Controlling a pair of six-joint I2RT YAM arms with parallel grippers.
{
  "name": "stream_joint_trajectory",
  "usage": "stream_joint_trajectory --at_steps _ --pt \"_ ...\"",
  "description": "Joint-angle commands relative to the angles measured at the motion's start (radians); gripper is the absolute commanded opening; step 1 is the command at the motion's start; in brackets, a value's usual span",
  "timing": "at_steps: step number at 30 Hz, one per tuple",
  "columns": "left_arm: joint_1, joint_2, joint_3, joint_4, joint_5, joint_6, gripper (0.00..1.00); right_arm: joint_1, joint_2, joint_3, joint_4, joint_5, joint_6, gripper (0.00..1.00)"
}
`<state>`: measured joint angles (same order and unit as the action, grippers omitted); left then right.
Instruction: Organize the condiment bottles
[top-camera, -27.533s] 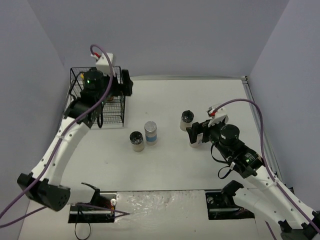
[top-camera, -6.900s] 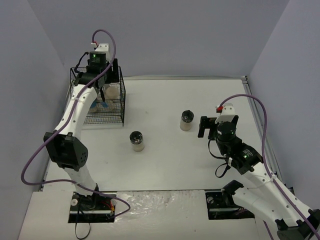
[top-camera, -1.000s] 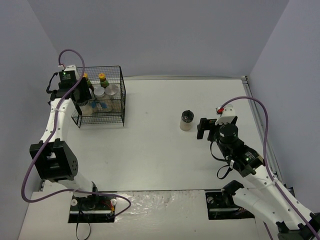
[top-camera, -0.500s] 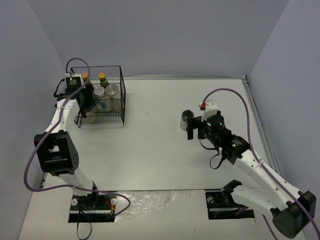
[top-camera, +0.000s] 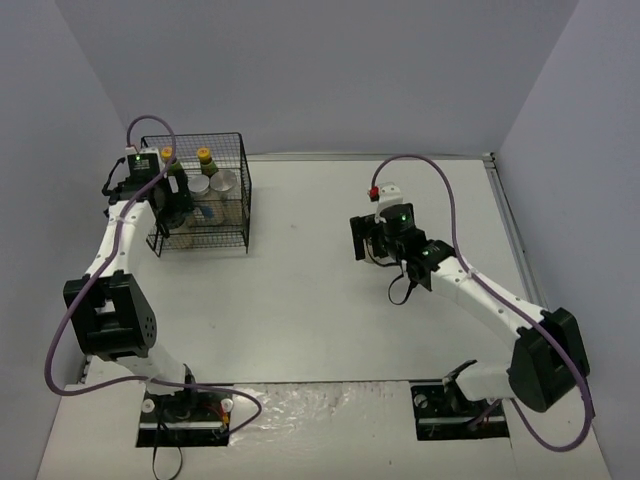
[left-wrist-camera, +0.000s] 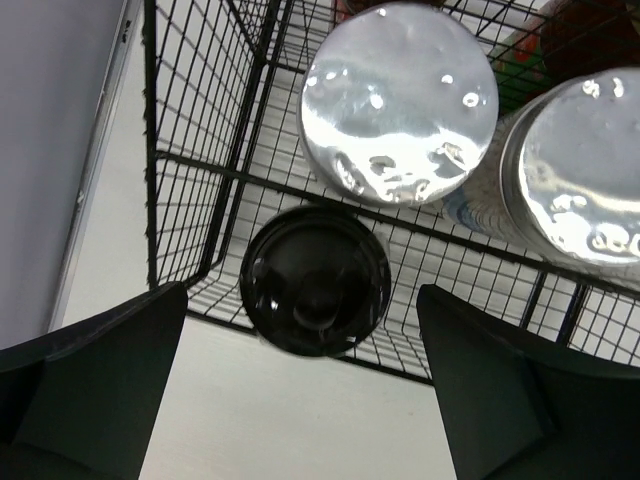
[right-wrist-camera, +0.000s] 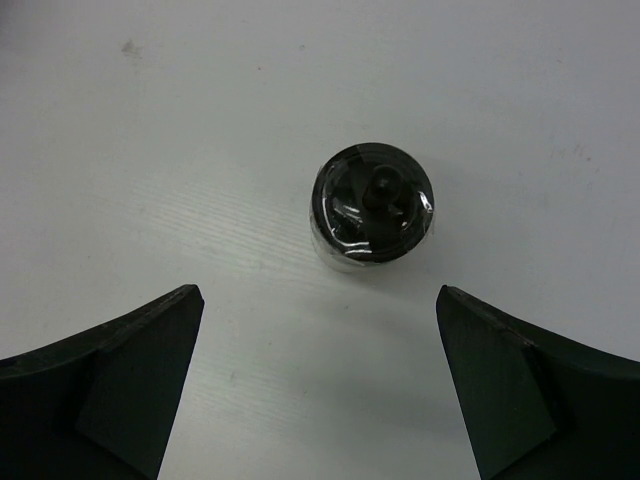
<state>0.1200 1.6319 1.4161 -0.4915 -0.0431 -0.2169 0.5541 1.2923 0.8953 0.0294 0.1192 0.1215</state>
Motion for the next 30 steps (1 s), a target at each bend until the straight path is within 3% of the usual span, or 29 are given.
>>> stream_joint_trajectory --at_steps 1,5,10,14,18,21,24,30 --pt "0.006 -0.133 0.093 -0.103 -0.036 -0.022 0.97 -0.035 0.119 0.076 0.112 0.071 -0.009 1.0" --pt "0.002 -0.231 0.051 -0.154 0.0 -0.039 0.97 -0.057 0.195 0.086 0.166 0.057 -0.006 1.0" --pt "-0.031 -0.449 -0.145 -0.124 0.13 -0.05 0.97 -0.063 0.267 0.101 0.219 0.028 -0.026 0.94" --pt "-0.14 -0.6 -0.307 -0.059 0.163 -0.028 0.97 -0.063 0.301 0.102 0.256 0.005 -0.048 0.74" --pt "-0.244 -0.707 -0.431 -0.014 0.148 0.007 0.97 -0.055 0.314 0.094 0.286 -0.062 -0.073 0.39" --pt "-0.263 -0.748 -0.484 -0.002 0.126 0.012 0.97 -0.02 0.316 0.089 0.322 -0.106 -0.086 0.22" --pt "-0.263 -0.787 -0.53 0.025 0.126 -0.001 0.97 0.083 0.335 0.11 0.345 -0.143 -0.108 0.15" --pt "-0.263 -0.816 -0.543 0.017 0.078 -0.004 0.97 0.2 0.41 0.203 0.38 -0.227 -0.111 0.14"
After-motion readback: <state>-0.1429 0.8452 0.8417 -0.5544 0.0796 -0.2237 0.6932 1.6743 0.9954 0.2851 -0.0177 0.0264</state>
